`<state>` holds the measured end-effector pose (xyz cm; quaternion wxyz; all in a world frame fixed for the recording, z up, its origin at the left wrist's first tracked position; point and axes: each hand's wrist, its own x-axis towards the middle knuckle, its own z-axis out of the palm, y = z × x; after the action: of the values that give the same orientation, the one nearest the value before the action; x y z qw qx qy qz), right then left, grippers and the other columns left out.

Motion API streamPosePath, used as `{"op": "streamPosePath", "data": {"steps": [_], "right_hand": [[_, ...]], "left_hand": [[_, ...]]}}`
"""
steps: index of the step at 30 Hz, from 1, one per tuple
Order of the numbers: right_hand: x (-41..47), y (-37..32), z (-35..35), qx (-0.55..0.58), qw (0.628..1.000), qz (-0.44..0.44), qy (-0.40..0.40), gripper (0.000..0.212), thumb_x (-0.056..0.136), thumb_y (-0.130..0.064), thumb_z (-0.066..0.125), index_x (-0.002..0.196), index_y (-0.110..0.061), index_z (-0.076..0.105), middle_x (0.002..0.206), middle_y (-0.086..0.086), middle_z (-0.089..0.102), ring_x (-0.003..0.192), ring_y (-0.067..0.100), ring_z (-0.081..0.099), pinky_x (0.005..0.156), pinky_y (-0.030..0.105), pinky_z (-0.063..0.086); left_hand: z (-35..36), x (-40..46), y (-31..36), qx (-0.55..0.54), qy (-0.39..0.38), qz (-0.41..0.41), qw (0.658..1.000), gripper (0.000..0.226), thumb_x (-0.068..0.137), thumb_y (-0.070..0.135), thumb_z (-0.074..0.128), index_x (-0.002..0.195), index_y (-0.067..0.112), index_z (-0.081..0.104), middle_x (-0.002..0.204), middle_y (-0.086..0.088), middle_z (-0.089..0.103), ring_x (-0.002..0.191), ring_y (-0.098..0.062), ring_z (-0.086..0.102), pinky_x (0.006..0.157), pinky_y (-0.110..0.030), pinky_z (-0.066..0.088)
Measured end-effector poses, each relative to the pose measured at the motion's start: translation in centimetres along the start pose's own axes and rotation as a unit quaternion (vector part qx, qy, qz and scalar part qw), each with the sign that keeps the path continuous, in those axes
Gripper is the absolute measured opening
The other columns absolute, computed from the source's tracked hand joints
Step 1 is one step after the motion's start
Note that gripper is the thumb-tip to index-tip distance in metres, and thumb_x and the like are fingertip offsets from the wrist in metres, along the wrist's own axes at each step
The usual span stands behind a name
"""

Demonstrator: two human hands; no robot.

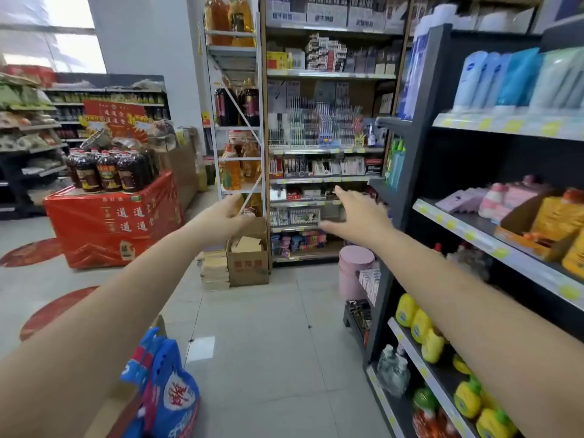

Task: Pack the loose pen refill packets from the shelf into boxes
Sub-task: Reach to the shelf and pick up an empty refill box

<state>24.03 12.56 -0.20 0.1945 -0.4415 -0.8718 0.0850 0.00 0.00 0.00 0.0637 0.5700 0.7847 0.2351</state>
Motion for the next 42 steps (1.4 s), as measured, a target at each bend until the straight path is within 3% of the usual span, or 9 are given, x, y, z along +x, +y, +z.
{"op": "streamPosePath", "data": {"steps": [2,3,8,27,42], "right_hand": [[2.6,-0.4,1.5,-0.179,0.982,-0.043,0.049,0.094,0.078,-0.069,0.051,0.149,-0.027,0.007,0.155,0.004,0.018,0.143,0.025,0.016,0.114,0.056,0.011],[4.2,-0.1,2.5,-0.212,0.974,-0.057,0.054,0.095,0.078,-0.069,0.051,0.149,-0.027,0.005,0.156,0.004,0.016,0.143,0.024,0.014,0.114,0.056,0.009],[12.5,1.3,6.0,-0.235,0.968,-0.068,0.049,0.095,0.079,-0.067,0.052,0.148,-0.026,0.003,0.156,0.004,0.014,0.144,0.024,0.013,0.113,0.057,0.008],[54.1,11.9,17.6,-0.215,0.972,-0.095,-0.013,0.094,0.08,-0.062,0.056,0.148,-0.028,0.002,0.156,0.004,0.013,0.144,0.024,0.013,0.113,0.055,0.006],[83.3,25.5,23.2,-0.199,0.979,0.015,-0.036,0.093,0.081,-0.061,0.056,0.149,-0.029,0.0,0.157,0.001,0.012,0.143,0.023,0.014,0.114,0.055,0.009]], "left_hand": [[0.6,3.1,-0.9,0.127,0.038,0.035,0.991,0.072,0.093,0.054,0.042,0.15,0.027,0.008,0.158,-0.003,0.012,0.143,-0.026,0.019,0.114,-0.044,0.021],[1.2,5.2,-1.9,0.174,0.044,0.049,0.983,0.074,0.092,0.057,0.041,0.15,0.028,0.006,0.159,-0.003,0.009,0.144,-0.026,0.015,0.115,-0.047,0.018],[3.6,14.5,-3.6,0.277,0.047,0.096,0.955,0.08,0.089,0.062,0.04,0.15,0.027,0.002,0.159,-0.004,0.005,0.146,-0.026,0.009,0.116,-0.047,0.011],[10.3,56.0,-10.6,0.296,0.011,0.106,0.949,0.081,0.089,0.06,0.043,0.15,0.028,0.0,0.159,-0.004,0.004,0.146,-0.029,0.007,0.117,-0.046,0.01],[18.1,93.6,-11.2,0.306,-0.051,0.214,0.927,0.08,0.091,0.058,0.041,0.15,0.026,-0.004,0.159,-0.003,-0.001,0.146,-0.027,0.007,0.116,-0.045,0.01]]}}
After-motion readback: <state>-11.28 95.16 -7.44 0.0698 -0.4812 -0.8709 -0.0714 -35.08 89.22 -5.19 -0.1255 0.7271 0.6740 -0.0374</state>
